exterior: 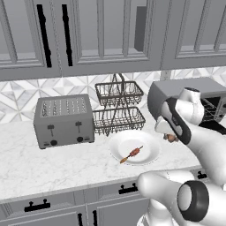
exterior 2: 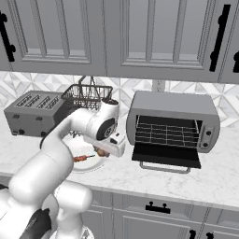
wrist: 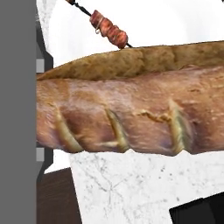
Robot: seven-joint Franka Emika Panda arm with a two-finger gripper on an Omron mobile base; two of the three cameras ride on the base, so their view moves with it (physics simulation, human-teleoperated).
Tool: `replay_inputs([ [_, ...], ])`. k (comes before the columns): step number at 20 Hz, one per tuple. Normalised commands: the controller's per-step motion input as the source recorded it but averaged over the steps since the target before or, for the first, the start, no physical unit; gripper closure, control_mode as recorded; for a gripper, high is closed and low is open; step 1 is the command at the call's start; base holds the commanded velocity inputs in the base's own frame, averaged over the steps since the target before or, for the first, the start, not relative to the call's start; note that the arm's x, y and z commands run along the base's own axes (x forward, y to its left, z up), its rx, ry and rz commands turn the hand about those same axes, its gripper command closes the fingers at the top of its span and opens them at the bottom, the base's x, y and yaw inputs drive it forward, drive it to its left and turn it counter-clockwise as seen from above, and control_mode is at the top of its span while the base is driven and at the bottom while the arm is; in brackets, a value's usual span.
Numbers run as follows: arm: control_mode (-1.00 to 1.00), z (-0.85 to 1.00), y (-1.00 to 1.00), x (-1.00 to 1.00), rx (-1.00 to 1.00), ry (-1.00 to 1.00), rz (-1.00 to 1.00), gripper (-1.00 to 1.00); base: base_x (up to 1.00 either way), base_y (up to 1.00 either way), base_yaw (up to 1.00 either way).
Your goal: Pick up the kebab skewer and baguette bread, and place them inside the toaster oven. Close the toaster oven door and start by setting the timer.
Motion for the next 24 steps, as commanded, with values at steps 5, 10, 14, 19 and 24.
replay_inputs([
  [5, -1.0, 0.09, -1.0, 0.0, 0.0, 0.0, 0.26, 1.0, 0.0, 0.0, 0.0],
  [10, -1.0, 0.1, -0.74, 0.29, 0.0, 0.02, 0.18, 1.0, 0.0, 0.0, 0.0],
  [14, -1.0, 0.04, -0.51, 0.24, 0.0, -0.04, 0.17, 1.0, 0.0, 0.0, 0.0],
  [19, -1.0, 0.03, -0.4, 0.25, 0.0, -0.03, 0.04, 1.0, 0.0, 0.0, 0.0],
  [24, -1.0, 0.0, -0.23, 0.33, 0.05, 0.0, 0.0, 1.0, 0.0, 0.0, 0.0],
])
